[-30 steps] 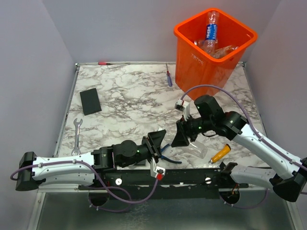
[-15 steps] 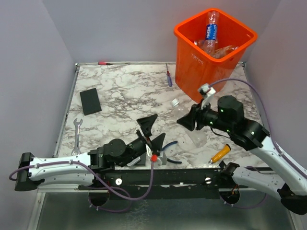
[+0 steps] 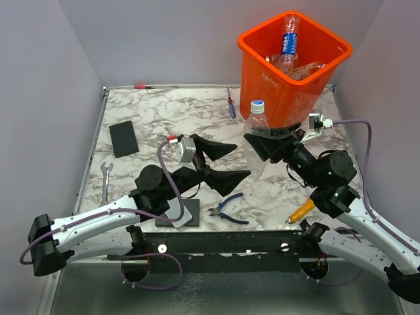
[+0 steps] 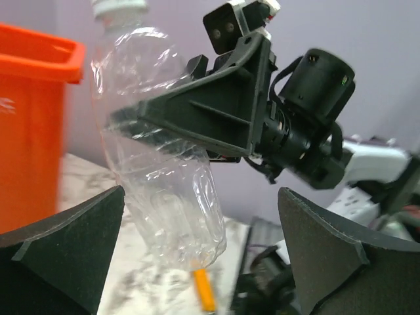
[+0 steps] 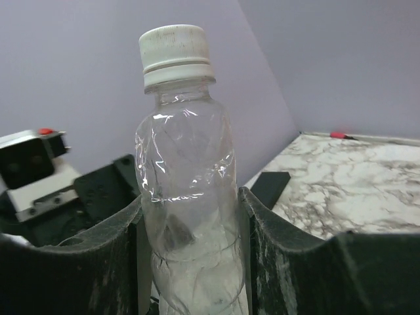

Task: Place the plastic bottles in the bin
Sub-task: Place the plastic bottle in the trash bin.

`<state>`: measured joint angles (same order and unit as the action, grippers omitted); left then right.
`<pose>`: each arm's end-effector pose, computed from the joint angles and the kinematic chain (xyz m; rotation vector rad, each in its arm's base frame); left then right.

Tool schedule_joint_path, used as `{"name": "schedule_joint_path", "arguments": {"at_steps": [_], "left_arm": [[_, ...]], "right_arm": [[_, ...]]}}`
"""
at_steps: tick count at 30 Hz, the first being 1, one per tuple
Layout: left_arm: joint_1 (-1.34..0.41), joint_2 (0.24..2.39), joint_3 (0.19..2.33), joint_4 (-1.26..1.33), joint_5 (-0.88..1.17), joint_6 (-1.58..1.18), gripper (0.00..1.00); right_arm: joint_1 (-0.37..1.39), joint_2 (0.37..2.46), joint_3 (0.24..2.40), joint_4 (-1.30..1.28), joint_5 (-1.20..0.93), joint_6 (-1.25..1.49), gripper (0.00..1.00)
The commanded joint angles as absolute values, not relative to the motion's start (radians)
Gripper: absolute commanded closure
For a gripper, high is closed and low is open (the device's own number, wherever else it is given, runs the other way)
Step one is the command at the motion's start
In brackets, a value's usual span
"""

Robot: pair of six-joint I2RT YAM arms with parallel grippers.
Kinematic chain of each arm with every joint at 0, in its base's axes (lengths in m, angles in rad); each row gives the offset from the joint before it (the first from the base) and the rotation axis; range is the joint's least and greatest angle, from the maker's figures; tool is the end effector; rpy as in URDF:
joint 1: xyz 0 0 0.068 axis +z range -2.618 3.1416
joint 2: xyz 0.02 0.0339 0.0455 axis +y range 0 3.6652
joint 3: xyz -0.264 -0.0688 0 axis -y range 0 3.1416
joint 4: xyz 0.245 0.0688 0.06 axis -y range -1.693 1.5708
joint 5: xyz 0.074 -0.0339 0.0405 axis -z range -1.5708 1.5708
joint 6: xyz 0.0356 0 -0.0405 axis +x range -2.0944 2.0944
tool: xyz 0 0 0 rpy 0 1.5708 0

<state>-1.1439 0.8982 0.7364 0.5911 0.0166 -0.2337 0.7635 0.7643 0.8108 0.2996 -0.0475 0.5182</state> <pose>0.0850 -0.1883 0.3854 0.5544 1.0968 -1.2245 0.1248 0.1218 0.4047 -0.2037 1.2915 1.1371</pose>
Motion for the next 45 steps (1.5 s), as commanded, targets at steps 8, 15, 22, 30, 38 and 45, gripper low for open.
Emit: {"name": "schedule_joint_path", "arguments": {"at_steps": [8, 15, 22, 30, 38, 45], "left_arm": [[-1.026, 1.103, 0.749, 0.991, 0.350, -0.774, 0.01], [-1.028, 1.188, 0.786, 1.049, 0.448, -0.840, 0.01], [-1.028, 1.159, 0.720, 1.025, 0.311, -0.741, 0.01], [-1.023, 1.008, 0.722, 0.821, 0.139, -0.538, 0.01], [-1.022, 1.025, 0.760, 0.796, 0.254, -0.570, 0.01], [-1.035, 1.125, 0.814, 0.829, 0.395, -0.637, 0.01]], "right_arm": [[0.762, 0.753, 0.759, 0.554, -0.145, 0.638, 0.68], [0.762, 0.756, 0.732, 0.593, -0.124, 0.659, 0.68], [0.762, 0.768, 0.732, 0.641, -0.178, 0.719, 0.68], [0.761, 0.694, 0.748, 0.530, -0.157, 0.680, 0.68], [0.762, 0.705, 0.759, 0.541, -0.169, 0.678, 0.69], [0.762, 0.795, 0.768, 0.629, -0.225, 0.733, 0.69]]}}
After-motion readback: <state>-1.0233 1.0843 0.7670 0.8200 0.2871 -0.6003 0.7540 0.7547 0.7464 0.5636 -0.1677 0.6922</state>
